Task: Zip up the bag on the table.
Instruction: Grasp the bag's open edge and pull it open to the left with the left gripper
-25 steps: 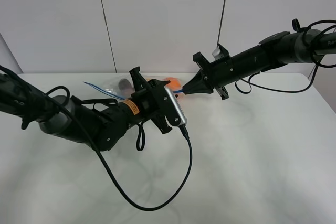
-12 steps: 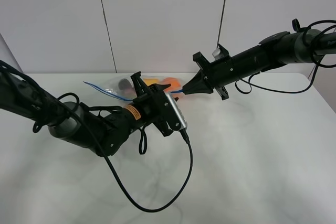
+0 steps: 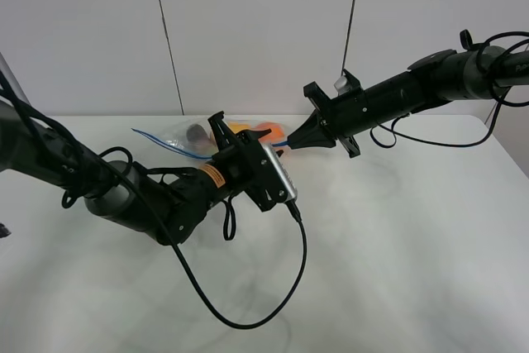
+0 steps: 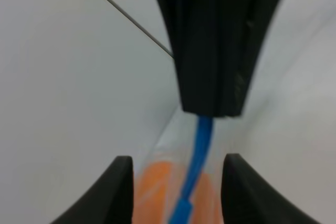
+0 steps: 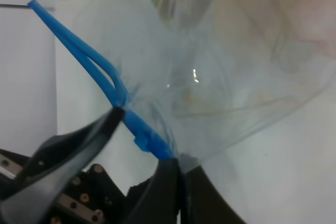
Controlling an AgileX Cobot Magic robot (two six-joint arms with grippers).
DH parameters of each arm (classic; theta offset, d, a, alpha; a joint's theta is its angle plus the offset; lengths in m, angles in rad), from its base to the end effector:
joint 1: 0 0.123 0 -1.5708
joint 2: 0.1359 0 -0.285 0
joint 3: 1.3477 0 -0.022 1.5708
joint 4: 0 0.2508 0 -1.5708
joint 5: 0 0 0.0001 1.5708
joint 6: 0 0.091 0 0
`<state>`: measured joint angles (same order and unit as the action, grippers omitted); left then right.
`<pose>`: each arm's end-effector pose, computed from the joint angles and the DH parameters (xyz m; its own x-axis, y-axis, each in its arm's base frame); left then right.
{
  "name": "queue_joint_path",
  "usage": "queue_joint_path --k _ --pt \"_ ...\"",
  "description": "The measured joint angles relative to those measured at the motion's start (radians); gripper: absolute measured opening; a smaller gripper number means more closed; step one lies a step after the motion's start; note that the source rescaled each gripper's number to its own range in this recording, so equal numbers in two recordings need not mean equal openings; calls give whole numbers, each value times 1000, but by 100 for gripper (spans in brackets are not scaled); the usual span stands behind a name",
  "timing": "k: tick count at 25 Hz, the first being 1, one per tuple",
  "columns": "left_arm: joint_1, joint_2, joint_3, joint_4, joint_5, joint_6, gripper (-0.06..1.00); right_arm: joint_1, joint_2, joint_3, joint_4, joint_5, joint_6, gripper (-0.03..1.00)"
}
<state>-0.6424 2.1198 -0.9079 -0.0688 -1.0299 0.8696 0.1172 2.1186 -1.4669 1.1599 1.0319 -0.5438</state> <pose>0.3225 -0.2346 0.1182 0.3567 0.6566 -0.6646 0.4270 0.5181 0.7411 0.4151 0.1210 0.1770 -0.9844 0.0814 -0.1560 -0.0805 0.5798 0.8108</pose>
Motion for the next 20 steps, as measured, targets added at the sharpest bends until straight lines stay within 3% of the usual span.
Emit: queue_joint_path --k 3,14,20 --pt "4 0 -1 -1 0 0 38 0 0 0 0 0 0 0" --pt "4 1 -1 3 1 -1 3 0 0 0 4 0 0 0" --pt "4 2 0 4 0 3 0 0 0 0 4 0 0 0"
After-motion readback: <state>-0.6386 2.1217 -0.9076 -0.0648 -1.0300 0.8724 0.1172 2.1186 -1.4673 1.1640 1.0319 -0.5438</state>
